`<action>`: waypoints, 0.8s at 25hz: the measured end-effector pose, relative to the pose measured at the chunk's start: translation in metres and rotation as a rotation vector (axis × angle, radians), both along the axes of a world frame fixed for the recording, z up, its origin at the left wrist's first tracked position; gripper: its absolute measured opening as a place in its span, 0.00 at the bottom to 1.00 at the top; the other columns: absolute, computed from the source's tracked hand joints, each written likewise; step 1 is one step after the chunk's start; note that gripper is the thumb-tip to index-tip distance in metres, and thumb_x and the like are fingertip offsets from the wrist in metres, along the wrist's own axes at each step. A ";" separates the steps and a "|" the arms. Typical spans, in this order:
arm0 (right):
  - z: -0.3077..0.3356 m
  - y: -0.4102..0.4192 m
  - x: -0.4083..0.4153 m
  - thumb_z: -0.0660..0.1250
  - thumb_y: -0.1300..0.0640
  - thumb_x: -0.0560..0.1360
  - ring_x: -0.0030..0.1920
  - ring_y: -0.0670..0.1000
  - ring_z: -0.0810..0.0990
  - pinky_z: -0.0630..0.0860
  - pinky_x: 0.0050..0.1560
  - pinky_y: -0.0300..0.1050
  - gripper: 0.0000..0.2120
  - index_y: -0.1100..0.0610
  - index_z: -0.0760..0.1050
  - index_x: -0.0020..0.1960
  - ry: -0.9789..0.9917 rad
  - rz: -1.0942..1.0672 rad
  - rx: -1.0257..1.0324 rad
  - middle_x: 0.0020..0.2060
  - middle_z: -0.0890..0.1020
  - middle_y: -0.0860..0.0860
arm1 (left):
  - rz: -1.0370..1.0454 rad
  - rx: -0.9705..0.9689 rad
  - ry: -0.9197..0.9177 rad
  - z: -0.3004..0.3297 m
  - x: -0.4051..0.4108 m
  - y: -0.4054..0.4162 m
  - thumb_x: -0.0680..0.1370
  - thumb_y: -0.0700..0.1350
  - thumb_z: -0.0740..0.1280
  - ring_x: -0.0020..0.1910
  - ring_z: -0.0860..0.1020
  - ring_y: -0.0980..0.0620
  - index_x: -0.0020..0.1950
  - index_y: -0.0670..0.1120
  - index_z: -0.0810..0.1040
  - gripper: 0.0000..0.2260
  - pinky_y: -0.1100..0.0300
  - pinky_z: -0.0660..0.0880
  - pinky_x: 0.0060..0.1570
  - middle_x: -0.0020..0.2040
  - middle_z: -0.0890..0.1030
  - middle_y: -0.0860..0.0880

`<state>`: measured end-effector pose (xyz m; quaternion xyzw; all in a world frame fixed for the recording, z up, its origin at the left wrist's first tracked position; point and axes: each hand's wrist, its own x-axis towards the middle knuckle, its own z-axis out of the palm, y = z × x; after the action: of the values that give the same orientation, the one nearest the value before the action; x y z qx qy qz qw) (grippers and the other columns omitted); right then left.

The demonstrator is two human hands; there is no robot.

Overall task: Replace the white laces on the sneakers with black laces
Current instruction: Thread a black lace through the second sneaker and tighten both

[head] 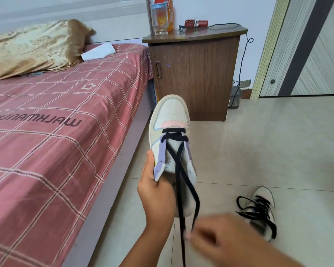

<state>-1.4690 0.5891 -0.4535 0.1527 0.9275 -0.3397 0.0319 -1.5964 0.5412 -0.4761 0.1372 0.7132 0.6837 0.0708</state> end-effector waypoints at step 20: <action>0.030 0.048 -0.038 0.64 0.49 0.76 0.33 0.44 0.72 0.70 0.36 0.39 0.08 0.50 0.66 0.51 0.508 -0.445 -0.057 0.34 0.74 0.47 | -0.100 -0.012 0.021 0.007 0.026 -0.014 0.75 0.27 0.54 0.42 0.78 0.56 0.62 0.58 0.76 0.29 0.71 0.74 0.41 0.44 0.82 0.55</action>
<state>-1.5069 0.6371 -0.4238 0.2608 0.8398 -0.3915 -0.2710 -1.5707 0.5268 -0.4690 0.1796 0.7102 0.6736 0.0982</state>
